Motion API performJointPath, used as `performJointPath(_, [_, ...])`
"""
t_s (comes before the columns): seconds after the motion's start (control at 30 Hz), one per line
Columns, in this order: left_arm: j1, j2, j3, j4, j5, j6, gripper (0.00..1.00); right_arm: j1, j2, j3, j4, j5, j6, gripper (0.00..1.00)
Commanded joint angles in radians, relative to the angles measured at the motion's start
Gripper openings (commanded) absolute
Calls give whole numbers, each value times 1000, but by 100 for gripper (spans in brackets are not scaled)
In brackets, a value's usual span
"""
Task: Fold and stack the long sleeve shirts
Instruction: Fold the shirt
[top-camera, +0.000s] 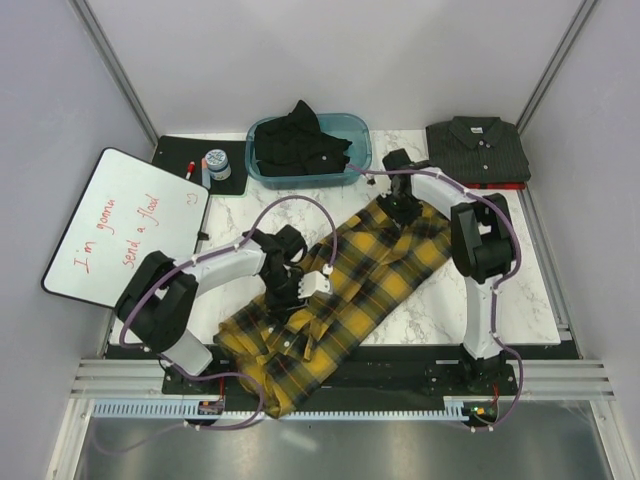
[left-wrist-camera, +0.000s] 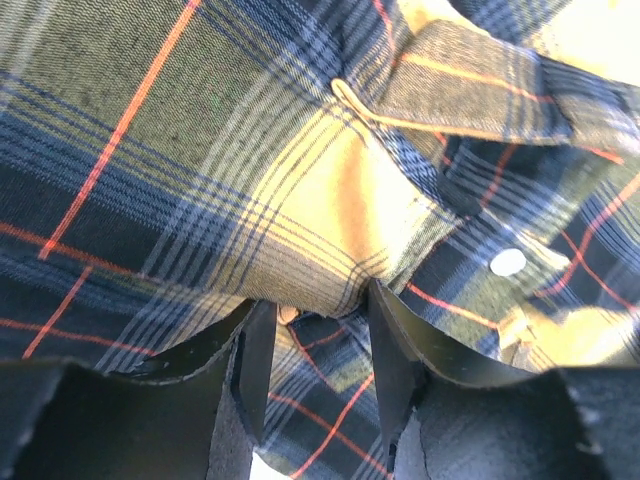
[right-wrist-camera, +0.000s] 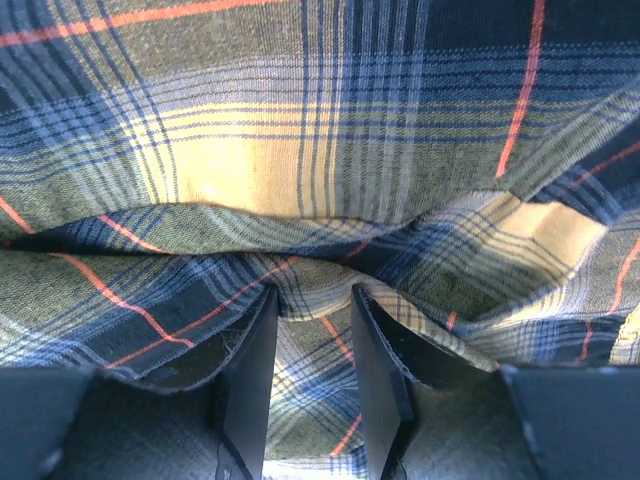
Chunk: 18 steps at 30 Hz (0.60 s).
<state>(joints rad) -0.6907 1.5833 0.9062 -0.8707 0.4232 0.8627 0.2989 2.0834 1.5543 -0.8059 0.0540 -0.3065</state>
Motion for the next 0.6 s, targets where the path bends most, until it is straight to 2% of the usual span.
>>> performJointPath(0.0, [65, 17, 86, -71, 97, -56, 49, 51, 164, 185, 68, 41, -60, 42])
performJointPath(0.17, [79, 65, 109, -71, 120, -63, 49, 95, 289, 357, 59, 49, -131, 42])
performJointPath(0.3, [68, 147, 148, -65, 144, -94, 47, 98, 334, 421, 56, 61, -158, 43])
performJointPath(0.4, [31, 205, 184, -56, 158, -129, 46, 95, 323, 414, 77, 75, -178, 43])
performJointPath(0.57, [-96, 276, 237, -31, 202, -217, 43, 63, 273, 415, 80, 73, -201, 44])
